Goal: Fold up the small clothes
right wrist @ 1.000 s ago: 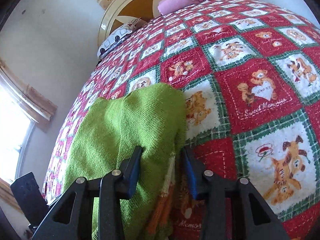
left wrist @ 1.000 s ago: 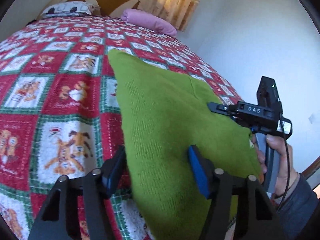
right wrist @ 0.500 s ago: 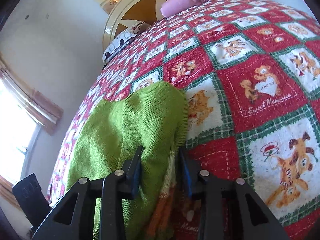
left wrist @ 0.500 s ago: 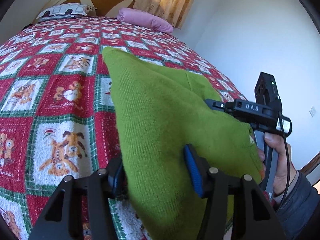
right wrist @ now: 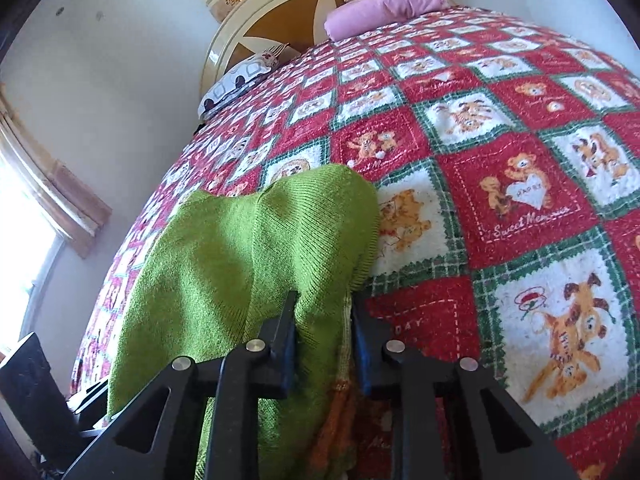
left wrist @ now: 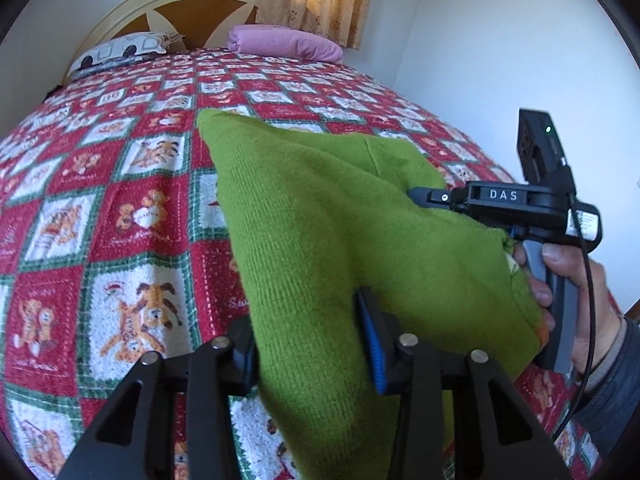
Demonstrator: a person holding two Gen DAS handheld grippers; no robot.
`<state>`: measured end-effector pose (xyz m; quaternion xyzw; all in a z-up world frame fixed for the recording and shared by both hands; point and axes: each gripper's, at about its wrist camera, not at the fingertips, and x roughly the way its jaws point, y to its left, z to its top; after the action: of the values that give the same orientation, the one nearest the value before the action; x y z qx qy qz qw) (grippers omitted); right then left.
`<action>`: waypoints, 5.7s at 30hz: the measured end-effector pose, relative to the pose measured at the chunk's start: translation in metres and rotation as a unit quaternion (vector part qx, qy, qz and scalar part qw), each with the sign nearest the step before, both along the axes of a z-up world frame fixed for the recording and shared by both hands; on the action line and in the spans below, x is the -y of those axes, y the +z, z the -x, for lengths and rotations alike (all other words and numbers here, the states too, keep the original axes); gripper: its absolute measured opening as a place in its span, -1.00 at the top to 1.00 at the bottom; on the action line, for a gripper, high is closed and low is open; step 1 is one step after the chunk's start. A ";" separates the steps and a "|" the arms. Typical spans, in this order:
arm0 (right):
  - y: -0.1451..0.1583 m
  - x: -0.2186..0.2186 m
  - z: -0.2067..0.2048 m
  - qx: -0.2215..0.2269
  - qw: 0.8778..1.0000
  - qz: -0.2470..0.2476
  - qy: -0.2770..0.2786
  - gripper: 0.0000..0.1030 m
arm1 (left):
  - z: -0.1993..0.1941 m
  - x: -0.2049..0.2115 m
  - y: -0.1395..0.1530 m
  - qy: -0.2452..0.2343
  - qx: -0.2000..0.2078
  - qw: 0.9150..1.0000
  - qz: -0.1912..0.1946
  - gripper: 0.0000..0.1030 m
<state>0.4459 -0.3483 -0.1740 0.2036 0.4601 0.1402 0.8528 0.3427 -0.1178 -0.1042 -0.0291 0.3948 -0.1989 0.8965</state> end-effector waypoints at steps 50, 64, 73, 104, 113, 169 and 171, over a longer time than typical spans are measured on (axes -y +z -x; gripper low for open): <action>0.093 -0.145 0.097 0.064 0.993 -0.046 0.088 0.59 | 0.109 -0.109 0.065 0.042 0.045 0.998 -0.016 0.37; 0.100 -0.237 0.112 0.065 0.985 -0.058 0.148 0.59 | 0.152 -0.187 0.066 0.099 0.059 0.993 -0.004 0.37; 0.093 -0.287 0.115 0.055 0.979 -0.063 0.184 0.59 | 0.168 -0.230 0.058 0.128 0.057 0.990 0.002 0.37; 0.072 -0.399 0.121 0.023 0.962 -0.065 0.263 0.59 | 0.205 -0.315 0.031 0.208 0.039 0.977 0.018 0.38; 0.075 -0.420 0.116 0.020 0.958 -0.058 0.281 0.59 | 0.213 -0.327 0.028 0.221 0.037 0.974 0.026 0.38; 0.048 -0.427 0.195 -0.008 0.947 0.033 0.318 0.73 | 0.212 -0.388 -0.007 0.360 0.050 0.930 -0.044 -0.72; 0.053 -0.420 0.197 -0.001 0.951 0.028 0.309 0.76 | 0.213 -0.387 -0.013 0.363 0.047 0.930 -0.046 -0.76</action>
<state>0.2491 0.0720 -0.1207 0.0278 0.5054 0.3836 0.7724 0.1295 0.2695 -0.1173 -0.1194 0.3240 0.1571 0.9252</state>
